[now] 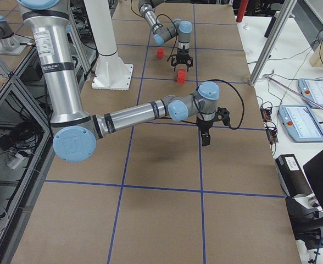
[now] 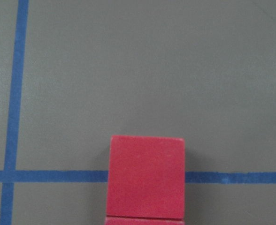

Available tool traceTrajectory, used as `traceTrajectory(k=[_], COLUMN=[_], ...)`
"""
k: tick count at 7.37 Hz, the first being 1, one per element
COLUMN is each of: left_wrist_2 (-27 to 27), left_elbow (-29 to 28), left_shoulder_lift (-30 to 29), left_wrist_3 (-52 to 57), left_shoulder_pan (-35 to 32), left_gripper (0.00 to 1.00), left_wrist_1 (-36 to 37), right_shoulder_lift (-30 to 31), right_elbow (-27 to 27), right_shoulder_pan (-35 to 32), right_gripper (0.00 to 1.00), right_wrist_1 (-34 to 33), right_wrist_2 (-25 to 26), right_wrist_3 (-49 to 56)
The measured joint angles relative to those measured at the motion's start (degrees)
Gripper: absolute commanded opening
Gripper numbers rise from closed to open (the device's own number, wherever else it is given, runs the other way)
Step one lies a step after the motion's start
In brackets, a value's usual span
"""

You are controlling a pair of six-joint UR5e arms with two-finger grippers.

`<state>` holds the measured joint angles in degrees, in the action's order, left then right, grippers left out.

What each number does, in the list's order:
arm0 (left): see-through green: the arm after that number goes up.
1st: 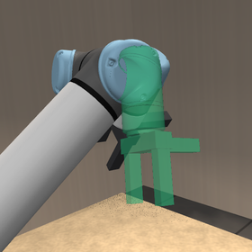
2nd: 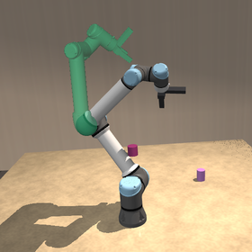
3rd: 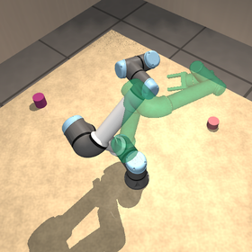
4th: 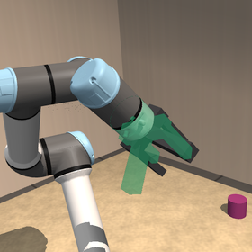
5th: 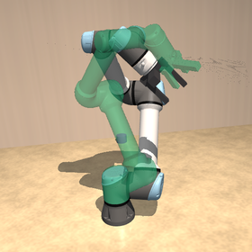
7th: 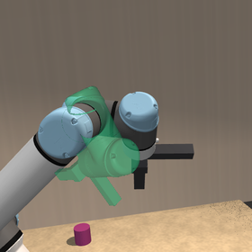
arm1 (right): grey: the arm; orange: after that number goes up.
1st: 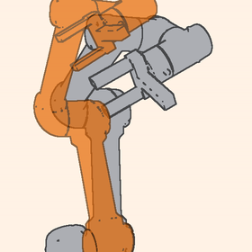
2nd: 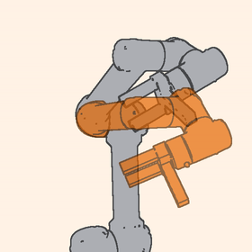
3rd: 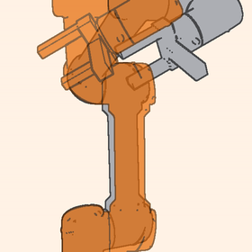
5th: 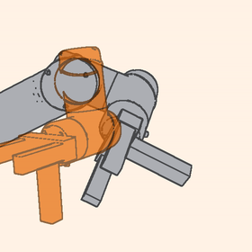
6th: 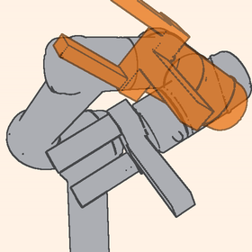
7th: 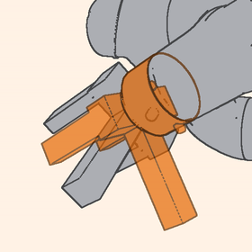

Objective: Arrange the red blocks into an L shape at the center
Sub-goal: 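Lift the left gripper and move it to the nearer red cube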

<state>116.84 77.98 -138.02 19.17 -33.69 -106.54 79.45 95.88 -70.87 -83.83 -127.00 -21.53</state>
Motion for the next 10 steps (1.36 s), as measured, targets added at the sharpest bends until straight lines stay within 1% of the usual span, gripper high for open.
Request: traceTrajectory(k=[3, 4, 5, 6, 7, 8, 10], left_wrist_2=[0.04, 0.07, 0.10, 0.13, 0.15, 0.49, 3.42], left_elbow=[3.19, 4.68, 7.37, 11.22, 14.18, 16.08, 18.92], left_shoulder_lift=[1.39, 3.68, 7.36, 12.00, 15.23, 17.43, 21.51], left_wrist_3=[-1.66, -2.97, -3.66, -4.89, -9.13, -19.37, -42.81], left_shoulder_pan=[-2.66, -3.99, -5.35, -6.67, -7.44, -7.76, -7.86], left_gripper=[0.99, 0.99, 0.99, 1.00, 1.00, 1.00, 1.00], left_wrist_1=[0.40, 0.39, 0.40, 0.43, 0.43, 0.29, 0.17], right_shoulder_lift=[-0.07, -0.10, -0.14, -0.18, -0.21, -0.16, -0.10], right_elbow=[-0.05, -0.03, 0.00, 0.01, 0.01, 0.21, 0.79], right_shoulder_pan=[0.03, 0.03, 0.03, 0.03, 0.03, 0.02, 0.00], right_gripper=[0.99, 0.99, 0.99, 0.99, 1.00, 1.00, 1.00], right_wrist_1=[0.01, 0.02, 0.02, 0.03, 0.01, -0.01, -0.02], right_wrist_2=[0.00, 0.00, 0.00, 0.00, 0.00, 0.02, 0.06], right_wrist_3=[0.04, 0.02, 0.01, 0.00, 0.00, 0.02, -0.10])
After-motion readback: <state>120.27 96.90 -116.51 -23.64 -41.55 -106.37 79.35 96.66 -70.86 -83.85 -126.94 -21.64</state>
